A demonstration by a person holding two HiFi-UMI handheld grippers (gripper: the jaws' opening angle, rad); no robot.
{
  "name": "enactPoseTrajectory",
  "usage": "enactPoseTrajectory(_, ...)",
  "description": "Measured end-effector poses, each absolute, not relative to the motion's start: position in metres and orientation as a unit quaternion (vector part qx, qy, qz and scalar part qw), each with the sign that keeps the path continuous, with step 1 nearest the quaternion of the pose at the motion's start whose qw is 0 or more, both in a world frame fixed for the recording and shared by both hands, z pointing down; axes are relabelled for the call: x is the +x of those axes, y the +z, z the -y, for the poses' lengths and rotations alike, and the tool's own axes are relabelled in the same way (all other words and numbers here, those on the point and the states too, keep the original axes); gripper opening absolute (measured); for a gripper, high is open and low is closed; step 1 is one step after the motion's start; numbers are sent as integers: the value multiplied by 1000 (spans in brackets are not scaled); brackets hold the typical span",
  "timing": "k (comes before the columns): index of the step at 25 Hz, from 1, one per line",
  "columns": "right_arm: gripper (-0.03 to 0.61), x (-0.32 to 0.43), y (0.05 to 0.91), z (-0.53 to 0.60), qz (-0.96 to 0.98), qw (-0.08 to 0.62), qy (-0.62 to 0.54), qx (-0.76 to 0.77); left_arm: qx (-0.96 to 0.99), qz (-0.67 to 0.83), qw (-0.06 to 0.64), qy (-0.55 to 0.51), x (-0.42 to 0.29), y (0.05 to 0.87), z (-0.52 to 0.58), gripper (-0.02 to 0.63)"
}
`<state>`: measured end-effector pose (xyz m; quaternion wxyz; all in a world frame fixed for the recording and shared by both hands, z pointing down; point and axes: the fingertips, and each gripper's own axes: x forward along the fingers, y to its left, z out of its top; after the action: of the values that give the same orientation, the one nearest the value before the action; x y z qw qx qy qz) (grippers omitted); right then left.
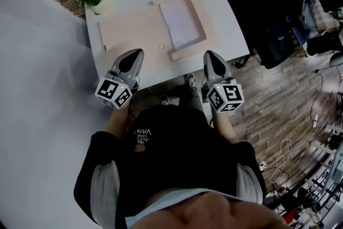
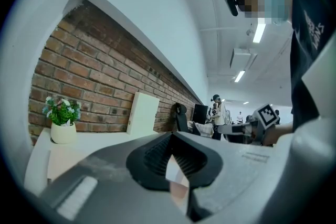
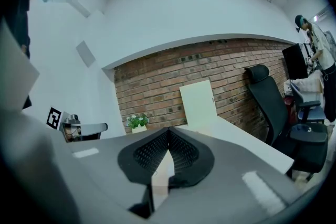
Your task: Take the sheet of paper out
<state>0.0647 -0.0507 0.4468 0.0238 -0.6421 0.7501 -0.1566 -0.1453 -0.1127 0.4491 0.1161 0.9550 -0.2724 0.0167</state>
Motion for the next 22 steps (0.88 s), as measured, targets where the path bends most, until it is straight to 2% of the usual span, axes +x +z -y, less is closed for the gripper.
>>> enactPoseTrajectory(22,2,127,453,143,-801,-1,-166,-576,924,335,178,38,-77,485,183,-8)
